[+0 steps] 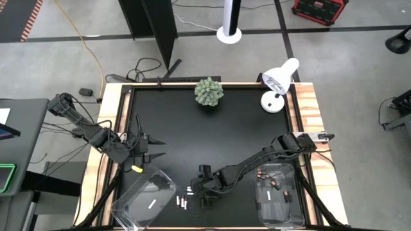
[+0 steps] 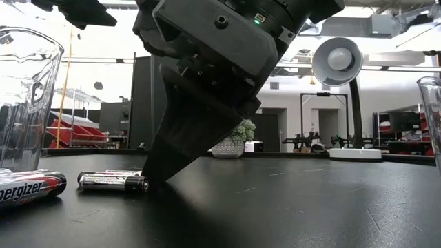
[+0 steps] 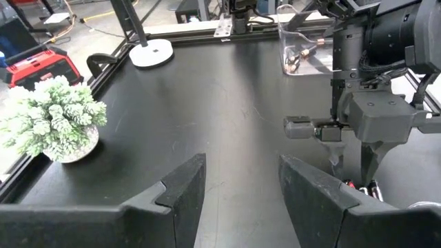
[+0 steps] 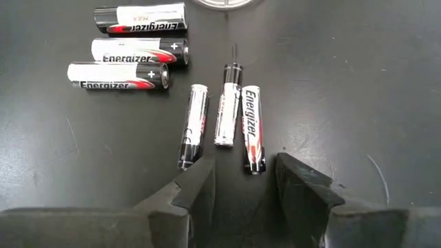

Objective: Sort batteries
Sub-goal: Put the silver battery into the left transparent bin

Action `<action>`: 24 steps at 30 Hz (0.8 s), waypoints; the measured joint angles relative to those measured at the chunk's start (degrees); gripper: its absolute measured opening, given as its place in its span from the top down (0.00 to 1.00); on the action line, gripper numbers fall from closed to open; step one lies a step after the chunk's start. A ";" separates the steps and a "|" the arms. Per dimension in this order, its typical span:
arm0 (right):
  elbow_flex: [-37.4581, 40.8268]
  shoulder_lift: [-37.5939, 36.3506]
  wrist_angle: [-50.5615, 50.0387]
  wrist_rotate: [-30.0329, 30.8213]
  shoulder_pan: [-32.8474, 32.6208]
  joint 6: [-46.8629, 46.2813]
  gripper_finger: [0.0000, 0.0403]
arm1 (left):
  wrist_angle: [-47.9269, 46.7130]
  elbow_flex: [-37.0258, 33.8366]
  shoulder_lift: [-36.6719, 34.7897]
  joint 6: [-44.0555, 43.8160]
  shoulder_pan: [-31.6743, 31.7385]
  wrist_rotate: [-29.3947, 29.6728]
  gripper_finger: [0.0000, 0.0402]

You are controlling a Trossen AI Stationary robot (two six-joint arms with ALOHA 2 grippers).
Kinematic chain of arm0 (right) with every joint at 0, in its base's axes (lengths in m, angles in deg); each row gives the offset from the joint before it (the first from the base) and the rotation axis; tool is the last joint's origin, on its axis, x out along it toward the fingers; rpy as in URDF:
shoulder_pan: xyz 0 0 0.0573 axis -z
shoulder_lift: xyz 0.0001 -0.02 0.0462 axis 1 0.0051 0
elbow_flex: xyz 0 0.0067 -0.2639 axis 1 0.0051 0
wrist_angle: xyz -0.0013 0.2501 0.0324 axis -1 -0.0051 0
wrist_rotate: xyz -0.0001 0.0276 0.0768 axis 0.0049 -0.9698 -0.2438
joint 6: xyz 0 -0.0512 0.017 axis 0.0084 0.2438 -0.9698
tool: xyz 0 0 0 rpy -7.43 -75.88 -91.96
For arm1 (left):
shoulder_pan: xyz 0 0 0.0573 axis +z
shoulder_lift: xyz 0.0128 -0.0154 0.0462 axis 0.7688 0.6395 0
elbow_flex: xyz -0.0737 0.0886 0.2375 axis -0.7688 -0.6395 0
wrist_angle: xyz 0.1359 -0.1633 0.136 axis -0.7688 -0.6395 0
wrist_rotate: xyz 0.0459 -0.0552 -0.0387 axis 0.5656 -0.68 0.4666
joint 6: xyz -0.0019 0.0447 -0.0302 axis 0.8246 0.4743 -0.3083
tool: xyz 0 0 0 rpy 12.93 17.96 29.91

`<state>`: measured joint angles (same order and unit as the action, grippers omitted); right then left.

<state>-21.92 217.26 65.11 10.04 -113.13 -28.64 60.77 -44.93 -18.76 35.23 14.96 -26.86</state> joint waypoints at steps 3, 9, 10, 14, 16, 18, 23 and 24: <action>0.00 0.01 0.16 0.02 0.00 0.00 0.59 | 0.00 0.00 0.00 0.00 0.00 0.00 0.56; 0.00 0.02 0.16 1.19 0.00 0.00 0.64 | 0.00 0.00 0.00 0.00 0.00 0.00 0.56; 0.00 0.02 0.15 1.28 0.00 0.00 0.65 | 0.02 0.00 0.00 0.00 0.00 0.00 0.56; -0.01 0.85 0.82 1.31 0.00 0.00 0.69 | 0.00 0.00 0.00 0.00 0.00 0.00 0.56; -0.09 1.28 1.17 1.73 -0.04 0.08 0.69 | 0.01 0.00 -0.01 0.00 0.00 0.00 0.56; -0.23 2.25 1.79 1.77 -0.27 -0.26 0.69 | 0.01 0.00 0.00 0.00 0.00 0.00 0.56; -0.26 3.10 2.22 2.19 -0.33 -1.33 0.66 | -0.01 0.00 0.00 0.00 0.00 0.00 0.56; -0.24 3.12 2.22 2.19 -0.33 -1.39 0.67 | 0.00 0.00 0.00 0.00 0.00 0.00 0.56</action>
<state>-22.16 220.38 67.33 12.23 -113.46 -30.04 60.77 -44.93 -18.76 35.23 14.96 -26.86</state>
